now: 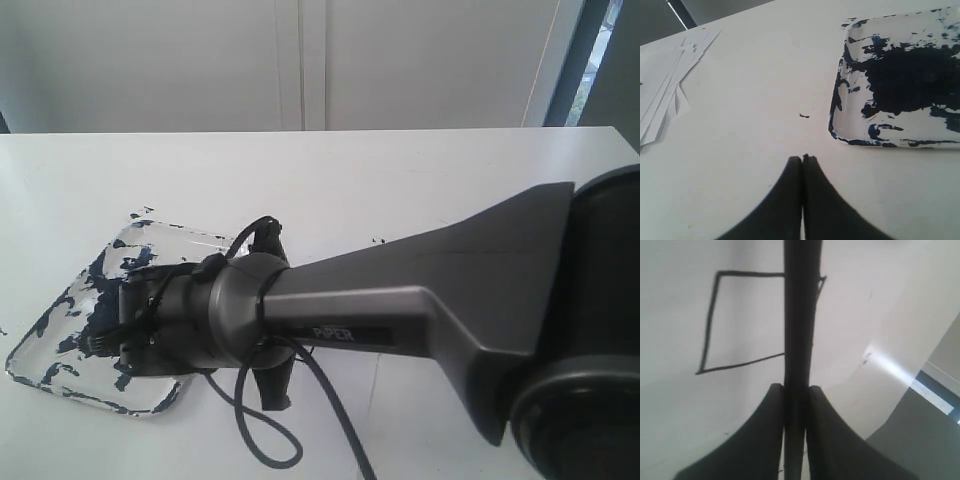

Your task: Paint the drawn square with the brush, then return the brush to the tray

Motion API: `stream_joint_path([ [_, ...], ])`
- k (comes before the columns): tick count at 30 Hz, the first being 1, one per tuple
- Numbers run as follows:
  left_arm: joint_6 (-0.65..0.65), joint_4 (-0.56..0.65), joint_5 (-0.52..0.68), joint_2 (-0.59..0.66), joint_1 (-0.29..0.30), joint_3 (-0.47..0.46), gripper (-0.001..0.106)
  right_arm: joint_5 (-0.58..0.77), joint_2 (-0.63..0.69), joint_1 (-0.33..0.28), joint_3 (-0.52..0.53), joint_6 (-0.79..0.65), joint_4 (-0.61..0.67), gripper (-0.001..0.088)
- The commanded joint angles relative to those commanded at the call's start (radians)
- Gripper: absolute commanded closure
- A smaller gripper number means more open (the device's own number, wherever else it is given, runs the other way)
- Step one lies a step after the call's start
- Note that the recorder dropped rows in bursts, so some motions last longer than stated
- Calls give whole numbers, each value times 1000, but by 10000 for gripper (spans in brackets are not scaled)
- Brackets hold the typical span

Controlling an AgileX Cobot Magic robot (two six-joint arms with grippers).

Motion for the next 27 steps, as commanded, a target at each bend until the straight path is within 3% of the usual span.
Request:
stream_joint_path([
  [3, 0, 0, 0, 0, 0, 0, 1053, 12, 0, -22, 0, 53, -51, 868],
  [13, 0, 0, 0, 0, 0, 0, 1053, 11, -39, -18, 0, 101, -37, 868],
  [27, 0, 0, 0, 0, 0, 0, 1053, 27, -249, 37, 6, 101, 62, 868],
])
